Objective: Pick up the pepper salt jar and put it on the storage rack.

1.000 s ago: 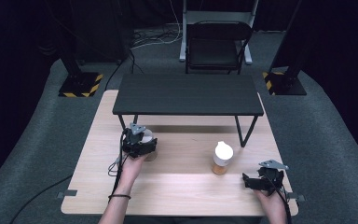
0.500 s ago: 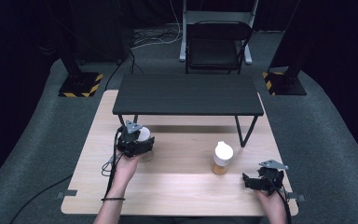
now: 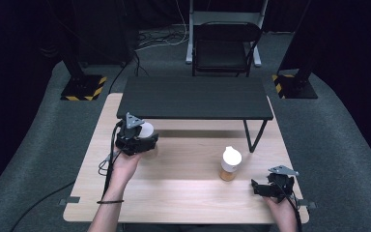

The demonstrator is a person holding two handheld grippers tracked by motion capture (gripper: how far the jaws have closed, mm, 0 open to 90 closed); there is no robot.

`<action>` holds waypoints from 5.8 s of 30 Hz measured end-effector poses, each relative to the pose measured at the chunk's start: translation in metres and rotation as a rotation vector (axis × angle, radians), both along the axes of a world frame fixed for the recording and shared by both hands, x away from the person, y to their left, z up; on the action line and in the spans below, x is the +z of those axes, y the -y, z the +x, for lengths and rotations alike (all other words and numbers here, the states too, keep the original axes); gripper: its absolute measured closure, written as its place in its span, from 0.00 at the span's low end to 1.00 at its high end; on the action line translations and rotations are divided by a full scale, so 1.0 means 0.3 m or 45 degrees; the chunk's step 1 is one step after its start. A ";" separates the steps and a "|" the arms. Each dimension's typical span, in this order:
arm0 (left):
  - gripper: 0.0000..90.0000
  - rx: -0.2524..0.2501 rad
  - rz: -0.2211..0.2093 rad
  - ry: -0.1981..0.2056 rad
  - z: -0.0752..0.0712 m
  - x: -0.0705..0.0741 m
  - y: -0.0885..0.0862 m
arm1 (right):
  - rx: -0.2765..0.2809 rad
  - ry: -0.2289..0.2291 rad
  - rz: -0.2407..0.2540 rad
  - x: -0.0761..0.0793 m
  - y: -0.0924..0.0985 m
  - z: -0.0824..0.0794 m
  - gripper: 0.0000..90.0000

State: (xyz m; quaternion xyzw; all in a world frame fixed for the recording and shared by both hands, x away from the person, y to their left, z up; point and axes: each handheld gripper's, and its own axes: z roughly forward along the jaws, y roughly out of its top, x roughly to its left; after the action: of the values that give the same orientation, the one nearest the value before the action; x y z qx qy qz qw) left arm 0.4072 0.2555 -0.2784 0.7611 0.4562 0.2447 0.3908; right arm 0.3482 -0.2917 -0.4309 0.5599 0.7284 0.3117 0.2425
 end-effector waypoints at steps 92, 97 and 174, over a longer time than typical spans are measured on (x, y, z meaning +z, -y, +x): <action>0.37 0.079 -0.037 0.013 0.292 0.399 0.143 | 0.000 0.003 0.001 -0.001 0.000 0.002 0.00; 0.35 0.094 -0.042 0.020 0.285 0.391 0.142 | 0.000 0.003 0.000 -0.001 0.000 0.002 0.00; 0.04 0.187 -0.104 -0.040 -0.189 -0.465 -0.276 | -0.003 0.001 0.000 0.000 -0.002 0.003 0.00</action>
State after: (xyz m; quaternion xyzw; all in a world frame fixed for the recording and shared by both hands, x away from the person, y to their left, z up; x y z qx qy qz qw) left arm 0.3506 0.3384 -0.4178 0.7127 0.5265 0.2419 0.3954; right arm 0.3489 -0.2912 -0.4311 0.5607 0.7276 0.3117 0.2431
